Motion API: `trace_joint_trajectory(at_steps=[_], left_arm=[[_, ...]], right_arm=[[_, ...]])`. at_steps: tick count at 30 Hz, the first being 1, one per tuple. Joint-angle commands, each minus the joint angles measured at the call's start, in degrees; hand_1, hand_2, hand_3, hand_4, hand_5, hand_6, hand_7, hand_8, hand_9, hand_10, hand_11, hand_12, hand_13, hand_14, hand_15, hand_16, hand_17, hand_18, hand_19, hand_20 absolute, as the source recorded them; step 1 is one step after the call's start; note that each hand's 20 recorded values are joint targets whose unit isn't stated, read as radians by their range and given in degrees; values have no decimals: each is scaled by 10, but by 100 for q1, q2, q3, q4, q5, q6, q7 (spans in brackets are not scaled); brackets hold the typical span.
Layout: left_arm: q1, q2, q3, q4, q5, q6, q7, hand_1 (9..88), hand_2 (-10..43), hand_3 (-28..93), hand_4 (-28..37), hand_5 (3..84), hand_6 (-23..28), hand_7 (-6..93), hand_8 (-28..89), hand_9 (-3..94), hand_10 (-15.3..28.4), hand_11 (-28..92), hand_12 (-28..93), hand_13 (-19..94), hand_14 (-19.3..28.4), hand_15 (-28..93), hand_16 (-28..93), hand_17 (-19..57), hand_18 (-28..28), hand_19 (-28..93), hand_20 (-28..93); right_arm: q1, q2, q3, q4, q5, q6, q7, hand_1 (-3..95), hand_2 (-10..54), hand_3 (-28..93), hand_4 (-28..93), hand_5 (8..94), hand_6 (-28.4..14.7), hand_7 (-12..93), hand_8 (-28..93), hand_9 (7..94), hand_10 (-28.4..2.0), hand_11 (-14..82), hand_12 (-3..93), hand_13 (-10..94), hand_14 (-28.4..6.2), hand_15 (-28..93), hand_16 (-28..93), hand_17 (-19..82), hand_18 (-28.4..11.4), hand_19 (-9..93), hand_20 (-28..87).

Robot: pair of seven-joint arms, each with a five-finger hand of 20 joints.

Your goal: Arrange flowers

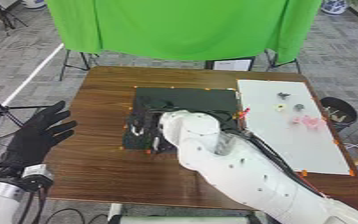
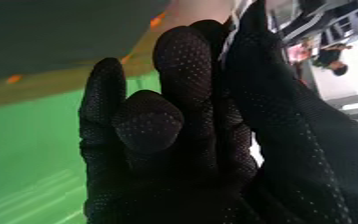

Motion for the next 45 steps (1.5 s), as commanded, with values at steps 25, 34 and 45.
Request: trace_joint_trajectory(at_steps=[25,34,45], left_arm=[[-283,130,271,91,-1,29,-23,240,-33,715,-283,268,39,200,-110,228,118,216,173,184,160,399,-11,-97,217,430,121],[-292,137,293,102,-8,32,-12,241,-33,714,-283,268,39,199,-111,228,119,217,172,183,160,401,-11,-97,216,429,120],[-260,80,275,89,8,21,-23,240,-34,716,-283,267,39,198,-110,228,119,216,172,183,160,401,-12,-98,216,429,121]], right_arm=[[36,-425,-741,1006,-1960,660,-263,418,-71,862,-223,709,2,494,51,829,-89,332,433,722,-73,785,315,274,-170,742,355],[93,-381,-746,1068,-2259,659,-278,394,-87,858,-243,674,7,487,48,796,-90,329,429,709,-74,784,319,267,-172,736,360],[111,-306,-773,1024,-2318,748,-72,304,-95,864,-275,595,3,425,8,676,-107,447,315,677,-80,808,312,255,-180,730,372]])
